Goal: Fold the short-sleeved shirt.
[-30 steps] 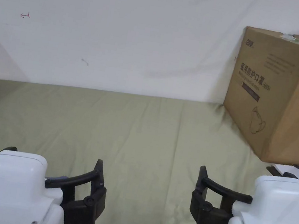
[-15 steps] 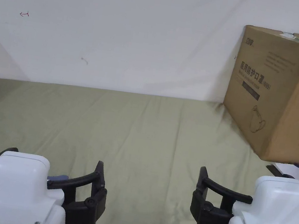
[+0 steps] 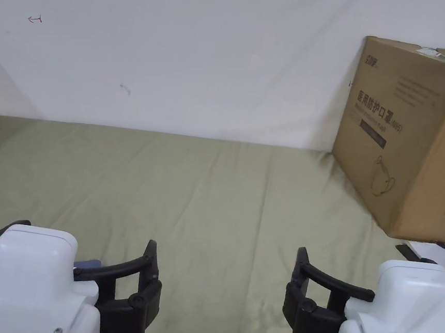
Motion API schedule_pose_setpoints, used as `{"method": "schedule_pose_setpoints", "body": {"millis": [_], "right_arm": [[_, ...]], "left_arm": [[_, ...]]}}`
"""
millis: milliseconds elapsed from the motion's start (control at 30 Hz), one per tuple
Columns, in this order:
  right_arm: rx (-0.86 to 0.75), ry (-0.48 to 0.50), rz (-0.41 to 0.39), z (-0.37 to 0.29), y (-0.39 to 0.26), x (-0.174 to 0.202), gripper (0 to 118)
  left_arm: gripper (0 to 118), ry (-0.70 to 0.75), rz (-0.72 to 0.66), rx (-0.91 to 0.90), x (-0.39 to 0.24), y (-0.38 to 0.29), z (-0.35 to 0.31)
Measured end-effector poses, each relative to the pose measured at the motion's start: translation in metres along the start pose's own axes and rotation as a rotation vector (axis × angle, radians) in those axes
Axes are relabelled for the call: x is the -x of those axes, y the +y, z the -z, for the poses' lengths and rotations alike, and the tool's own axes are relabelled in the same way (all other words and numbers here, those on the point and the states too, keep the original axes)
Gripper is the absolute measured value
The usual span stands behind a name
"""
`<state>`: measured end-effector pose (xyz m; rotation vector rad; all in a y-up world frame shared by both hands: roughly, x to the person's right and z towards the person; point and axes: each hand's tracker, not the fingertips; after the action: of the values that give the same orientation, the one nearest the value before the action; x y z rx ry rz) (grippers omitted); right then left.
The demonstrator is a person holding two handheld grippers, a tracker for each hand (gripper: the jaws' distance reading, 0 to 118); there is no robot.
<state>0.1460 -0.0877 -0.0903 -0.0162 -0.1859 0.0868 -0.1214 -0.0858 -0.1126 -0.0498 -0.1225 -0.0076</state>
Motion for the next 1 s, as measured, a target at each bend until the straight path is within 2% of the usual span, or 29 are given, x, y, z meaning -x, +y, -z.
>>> {"method": "schedule_pose_setpoints", "body": {"millis": [33,100,167,233,367,433,467,533,600,667,700,733,800,833,867,900,933,1000], "right_arm": [[-0.002,-0.009,-0.014,0.0,0.001,0.001,118],[-0.017,-0.035,-0.091,-0.003,0.007,0.006,118],[-0.057,-0.084,-0.244,-0.005,0.009,0.018,118],[-0.09,-0.142,-0.446,-0.007,0.007,0.033,118],[-0.124,-0.115,-0.806,-0.009,-0.007,0.06,118],[-0.125,-0.102,-0.927,-0.008,-0.017,0.071,118],[-0.122,-0.091,-0.948,-0.007,-0.02,0.074,118],[-0.096,-0.061,-0.876,-0.005,-0.02,0.076,118],[-0.069,-0.025,-0.761,-0.006,-0.014,0.072,118],[-0.079,-0.044,-0.639,-0.005,-0.005,0.063,118],[-0.093,-0.064,-0.549,-0.004,0.0,0.058,118],[-0.077,-0.085,-0.425,-0.004,0.005,0.052,118],[-0.036,-0.049,-0.156,-0.002,0.013,0.035,118],[-0.016,-0.013,0.011,-0.001,0.012,0.024,118],[0.014,0.005,0.151,0.001,0.009,0.015,118],[0.047,0.005,0.258,0.004,0.006,0.009,118],[0.069,-0.007,0.33,0.005,-0.001,0.004,118],[0.103,-0.054,0.364,0.007,-0.009,0.002,118]], "left_arm": [[118,-0.008,-0.018,-0.003,0.001,-0.001,0.0],[118,-0.043,-0.124,-0.018,0.006,-0.003,0.0],[118,-0.083,-0.326,-0.023,0.015,-0.006,0.002],[118,-0.133,-0.573,-0.039,0.028,-0.015,0.005],[118,-0.166,-1.019,-0.085,0.046,-0.046,0.012],[118,-0.136,-1.194,-0.07,0.05,-0.064,0.016],[118,-0.111,-1.265,-0.05,0.049,-0.072,0.019],[118,-0.055,-1.238,0.024,0.05,-0.076,0.022],[118,-0.02,-1.124,0.058,0.048,-0.069,0.024],[118,0.004,-0.95,0.032,0.045,-0.048,0.023],[118,-0.002,-0.838,0.025,0.043,-0.035,0.023],[118,-0.013,-0.698,0.015,0.038,-0.019,0.022],[118,-0.035,-0.4,0.028,0.024,0.004,0.021],[118,-0.042,-0.241,0.023,0.014,0.011,0.018],[118,-0.032,-0.107,0.031,0.005,0.013,0.016],[118,0.0,-0.029,0.03,-0.003,0.013,0.014],[118,0.039,0.04,0.024,-0.011,0.011,0.011],[118,0.033,0.075,0.005,-0.016,0.004,0.007]]}}
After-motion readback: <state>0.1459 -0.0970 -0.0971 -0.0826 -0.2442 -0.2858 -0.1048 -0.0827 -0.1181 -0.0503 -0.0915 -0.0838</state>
